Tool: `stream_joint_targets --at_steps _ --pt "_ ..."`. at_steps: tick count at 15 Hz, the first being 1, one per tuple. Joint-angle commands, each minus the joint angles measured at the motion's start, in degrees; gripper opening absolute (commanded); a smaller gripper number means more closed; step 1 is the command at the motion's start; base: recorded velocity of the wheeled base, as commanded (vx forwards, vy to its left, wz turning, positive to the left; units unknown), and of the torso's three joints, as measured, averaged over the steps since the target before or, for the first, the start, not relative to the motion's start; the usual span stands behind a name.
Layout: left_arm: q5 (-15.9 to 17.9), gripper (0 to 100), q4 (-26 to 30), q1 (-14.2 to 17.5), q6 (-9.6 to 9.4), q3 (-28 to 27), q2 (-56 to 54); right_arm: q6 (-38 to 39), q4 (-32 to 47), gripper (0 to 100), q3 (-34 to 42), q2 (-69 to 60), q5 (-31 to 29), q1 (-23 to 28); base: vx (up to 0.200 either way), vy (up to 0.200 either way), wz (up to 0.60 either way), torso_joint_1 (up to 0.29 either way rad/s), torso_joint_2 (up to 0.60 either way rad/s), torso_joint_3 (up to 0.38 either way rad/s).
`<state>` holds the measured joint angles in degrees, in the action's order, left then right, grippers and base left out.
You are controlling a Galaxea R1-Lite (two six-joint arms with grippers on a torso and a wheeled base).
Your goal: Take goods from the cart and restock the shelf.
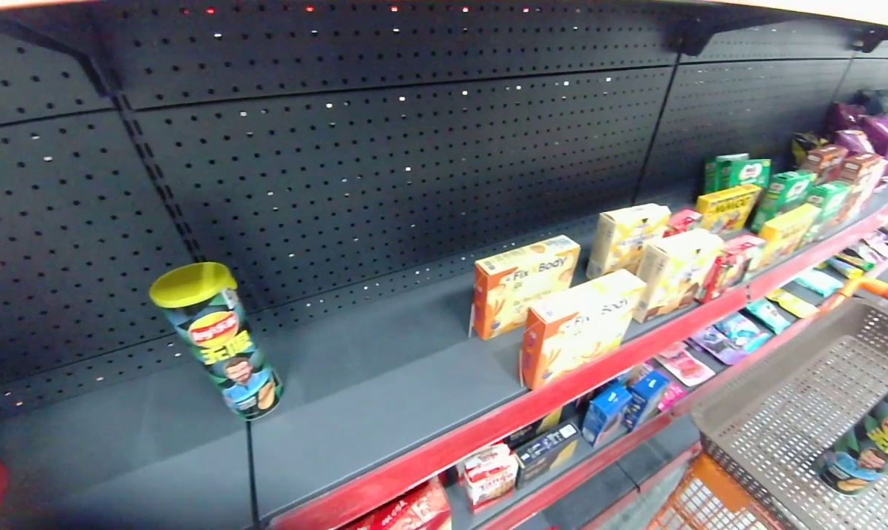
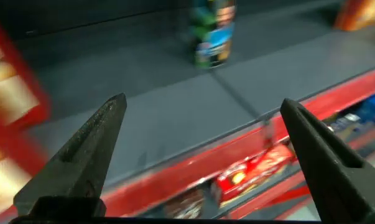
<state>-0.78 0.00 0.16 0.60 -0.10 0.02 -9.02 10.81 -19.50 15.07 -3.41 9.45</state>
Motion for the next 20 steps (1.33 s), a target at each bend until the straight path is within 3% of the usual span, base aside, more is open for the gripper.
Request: stream_joint_targets --at_steps 1,4,11,14,16,20 --pt "-0.01 100 0.0 0.02 0.02 0.01 -0.02 0.06 0.09 100 0.17 0.05 -0.19 0.66 0.0 0.0 -0.6 0.007 0.0 0.002" --pt "-0.01 100 0.0 0.02 0.02 0.01 -0.02 0.14 0.0 100 -0.27 1.19 -0.37 2.33 0.0 0.0 -0.6 0.002 0.0 0.005" --pt "-0.01 100 0.0 0.02 0.02 0.01 -0.02 2.43 -1.06 100 -1.06 9.81 -11.53 10.68 0.0 0.0 0.0 0.0 0.0 0.0" --pt "-0.01 100 0.0 0.02 0.02 0.01 -0.02 7.26 -7.3 100 -0.36 20.53 -12.58 13.4 0.0 0.0 0.0 0.0 0.0 0.0" --pt "-0.01 100 0.0 0.02 0.02 0.01 -0.02 7.35 -10.81 100 -0.71 25.36 -16.54 13.05 0.0 0.0 0.0 0.0 0.0 0.0" --pt "-0.01 100 0.0 0.02 0.02 0.01 -0.02 7.09 -15.47 100 3.25 27.91 -16.45 8.66 0.0 0.0 0.0 0.0 0.0 0.0"
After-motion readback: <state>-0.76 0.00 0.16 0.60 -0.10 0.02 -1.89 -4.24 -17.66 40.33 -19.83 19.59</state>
